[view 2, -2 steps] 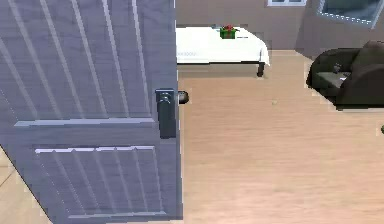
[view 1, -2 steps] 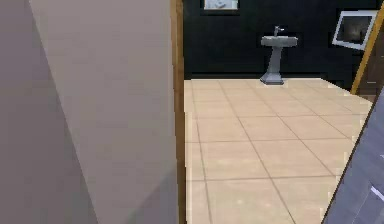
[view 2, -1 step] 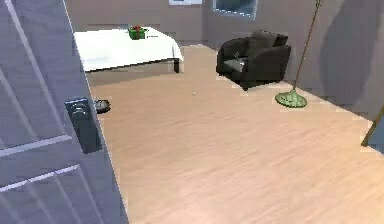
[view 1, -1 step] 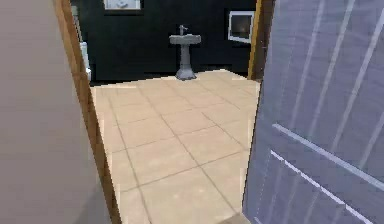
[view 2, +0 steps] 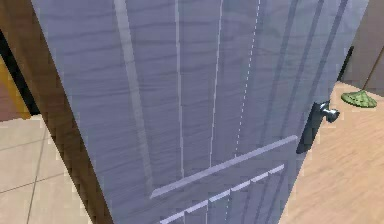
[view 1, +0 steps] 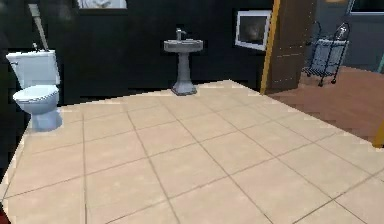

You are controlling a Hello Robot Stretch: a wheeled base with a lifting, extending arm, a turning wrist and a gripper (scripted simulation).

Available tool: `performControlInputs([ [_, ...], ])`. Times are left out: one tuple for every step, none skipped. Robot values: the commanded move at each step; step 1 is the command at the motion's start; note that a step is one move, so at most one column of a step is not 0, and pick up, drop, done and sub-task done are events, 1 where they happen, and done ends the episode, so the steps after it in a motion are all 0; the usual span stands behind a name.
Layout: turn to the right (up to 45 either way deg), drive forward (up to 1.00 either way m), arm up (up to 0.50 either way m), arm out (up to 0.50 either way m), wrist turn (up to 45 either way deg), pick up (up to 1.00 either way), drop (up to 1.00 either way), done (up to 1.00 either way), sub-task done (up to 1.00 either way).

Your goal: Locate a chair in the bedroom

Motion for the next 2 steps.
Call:
performControlInputs([
  [6.0, 0.0, 0.0, 0.0, 0.0, 0.0, 0.0, 0.0, 0.0],
  [3.0, 0.0, 0.0, 0.0, 0.0, 0.0, 0.0, 0.0, 0.0],
])
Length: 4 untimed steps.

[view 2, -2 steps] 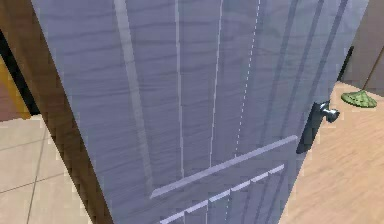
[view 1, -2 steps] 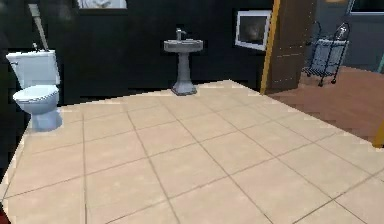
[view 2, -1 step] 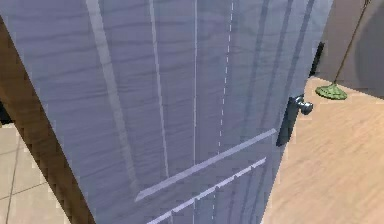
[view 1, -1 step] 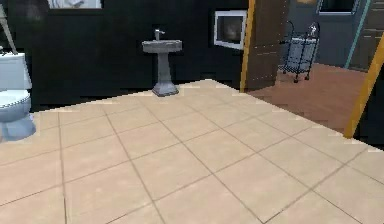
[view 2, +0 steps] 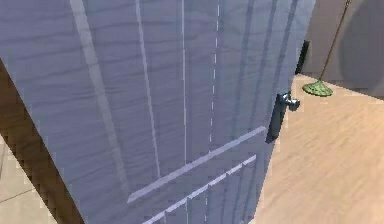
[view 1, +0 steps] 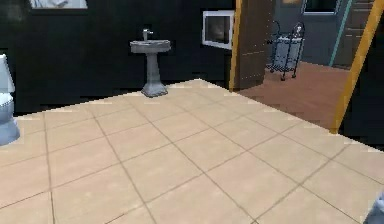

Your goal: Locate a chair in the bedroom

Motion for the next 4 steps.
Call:
performControlInputs([
  [0.0, 0.2, 0.0, 0.0, 0.0, 0.0, 0.0, 0.0, 0.0],
  [9.0, 0.0, 0.0, 0.0, 0.0, 0.0, 0.0, 0.0, 0.0],
  [0.0, 0.25, 0.0, 0.0, 0.0, 0.0, 0.0, 0.0, 0.0],
  [15.0, 0.0, 0.0, 0.0, 0.0, 0.0, 0.0, 0.0, 0.0],
])
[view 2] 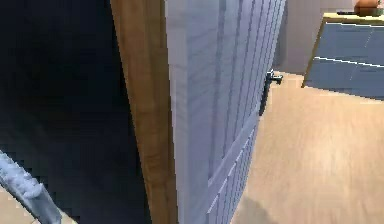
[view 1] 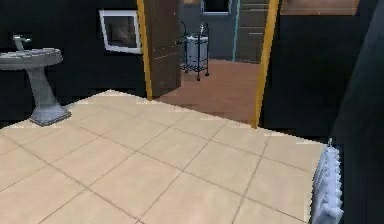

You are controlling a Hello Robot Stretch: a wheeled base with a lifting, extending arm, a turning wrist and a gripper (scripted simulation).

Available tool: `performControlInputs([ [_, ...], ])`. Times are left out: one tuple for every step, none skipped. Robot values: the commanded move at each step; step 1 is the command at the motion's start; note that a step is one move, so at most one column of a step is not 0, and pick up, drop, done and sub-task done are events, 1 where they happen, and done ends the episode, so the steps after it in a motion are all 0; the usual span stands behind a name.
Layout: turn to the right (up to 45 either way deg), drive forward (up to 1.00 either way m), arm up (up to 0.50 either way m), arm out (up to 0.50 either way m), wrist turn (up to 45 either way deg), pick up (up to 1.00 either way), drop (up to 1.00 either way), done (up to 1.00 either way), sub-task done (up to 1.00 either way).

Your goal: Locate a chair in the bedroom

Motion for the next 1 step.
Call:
performControlInputs([
  [0.0, 1.0, 0.0, 0.0, 0.0, 0.0, 0.0, 0.0, 0.0],
])
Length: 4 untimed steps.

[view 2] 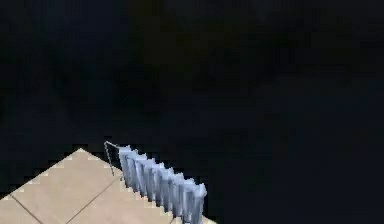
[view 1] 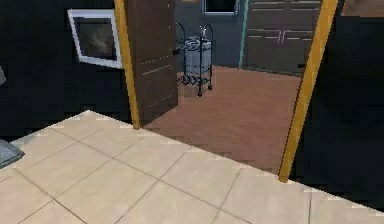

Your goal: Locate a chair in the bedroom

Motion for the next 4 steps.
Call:
performControlInputs([
  [0.0, 1.0, 0.0, 0.0, 0.0, 0.0, 0.0, 0.0, 0.0],
  [0.0, 1.0, 0.0, 0.0, 0.0, 0.0, 0.0, 0.0, 0.0],
  [3.0, 0.0, 0.0, 0.0, 0.0, 0.0, 0.0, 0.0, 0.0],
  [0.0, 1.0, 0.0, 0.0, 0.0, 0.0, 0.0, 0.0, 0.0],
])
